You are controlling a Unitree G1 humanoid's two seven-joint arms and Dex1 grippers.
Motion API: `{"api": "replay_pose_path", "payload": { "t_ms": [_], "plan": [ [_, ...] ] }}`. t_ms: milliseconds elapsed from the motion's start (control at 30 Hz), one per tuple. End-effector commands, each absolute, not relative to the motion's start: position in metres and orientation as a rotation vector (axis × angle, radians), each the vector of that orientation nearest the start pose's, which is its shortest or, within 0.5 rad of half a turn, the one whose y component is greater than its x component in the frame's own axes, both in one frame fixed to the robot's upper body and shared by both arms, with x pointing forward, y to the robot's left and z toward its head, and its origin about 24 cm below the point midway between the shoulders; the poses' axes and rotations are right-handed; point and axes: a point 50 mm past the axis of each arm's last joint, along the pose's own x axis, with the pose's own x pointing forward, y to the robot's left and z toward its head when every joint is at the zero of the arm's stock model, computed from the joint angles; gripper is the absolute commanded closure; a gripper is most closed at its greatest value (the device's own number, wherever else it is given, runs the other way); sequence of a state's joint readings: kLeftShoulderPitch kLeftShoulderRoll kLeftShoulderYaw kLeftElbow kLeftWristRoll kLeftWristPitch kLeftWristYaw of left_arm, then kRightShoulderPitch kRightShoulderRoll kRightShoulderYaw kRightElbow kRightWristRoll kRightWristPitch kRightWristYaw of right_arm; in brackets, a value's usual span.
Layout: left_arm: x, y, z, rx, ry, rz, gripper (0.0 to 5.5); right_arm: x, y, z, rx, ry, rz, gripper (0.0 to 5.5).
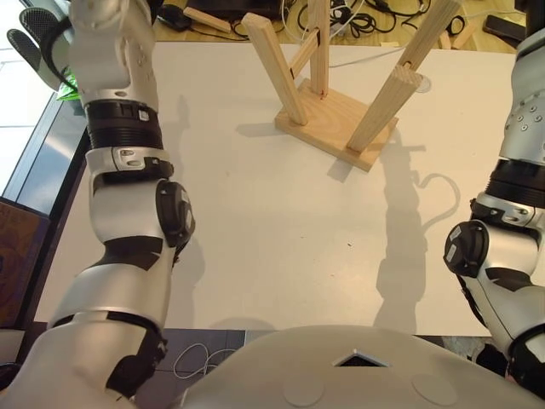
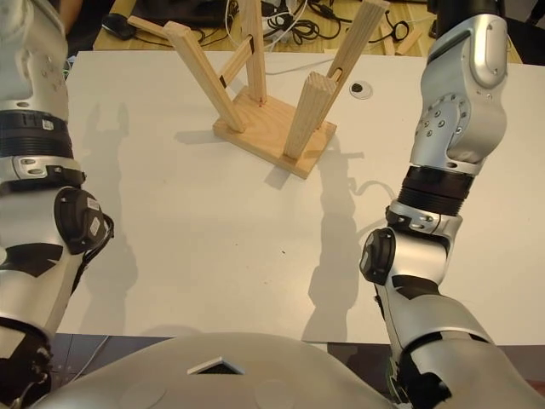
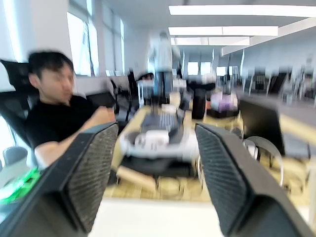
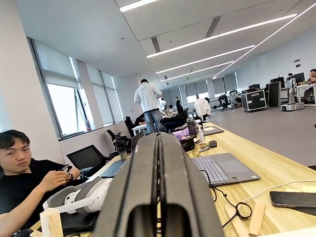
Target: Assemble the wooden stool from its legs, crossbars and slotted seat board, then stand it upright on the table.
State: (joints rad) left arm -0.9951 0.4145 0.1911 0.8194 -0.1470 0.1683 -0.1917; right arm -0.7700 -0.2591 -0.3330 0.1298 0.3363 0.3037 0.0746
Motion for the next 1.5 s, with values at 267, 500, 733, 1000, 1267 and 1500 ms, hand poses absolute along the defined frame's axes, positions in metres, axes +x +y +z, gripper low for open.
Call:
{"api": "replay_pose_path", "payload": {
  "t_ms": [267, 500, 733, 1000, 1267, 1500],
  "plan": [
    [0.394, 0.181, 0.122, 0.037, 0.095, -0.35, 3.08, 0.342, -0.261, 0.172, 0.058, -0.204, -0.157, 5.5],
    [0.37, 0.147, 0.116, -0.057, 0.021, -0.565, 3.39, 0.33, -0.284, 0.144, 0.036, -0.117, -0.203, 5.5],
    [0.339, 0.123, 0.118, -0.096, 0.023, -0.738, 4.35, 0.33, -0.285, 0.121, -0.009, 0.018, -0.086, 5.5],
    [0.323, 0.155, 0.121, 0.021, 0.066, -0.424, 5.49, 0.332, -0.293, 0.092, -0.163, 0.311, 0.024, 5.5],
    [0.309, 0.187, 0.076, -0.023, 0.392, -0.304, 5.49, 0.315, -0.293, 0.045, -0.169, 0.673, 0.171, 5.5],
    [0.313, 0.215, 0.039, -0.139, 0.507, -0.264, 5.49, 0.318, -0.28, 0.032, -0.201, 0.715, 0.25, 5.5]
  ]
}}
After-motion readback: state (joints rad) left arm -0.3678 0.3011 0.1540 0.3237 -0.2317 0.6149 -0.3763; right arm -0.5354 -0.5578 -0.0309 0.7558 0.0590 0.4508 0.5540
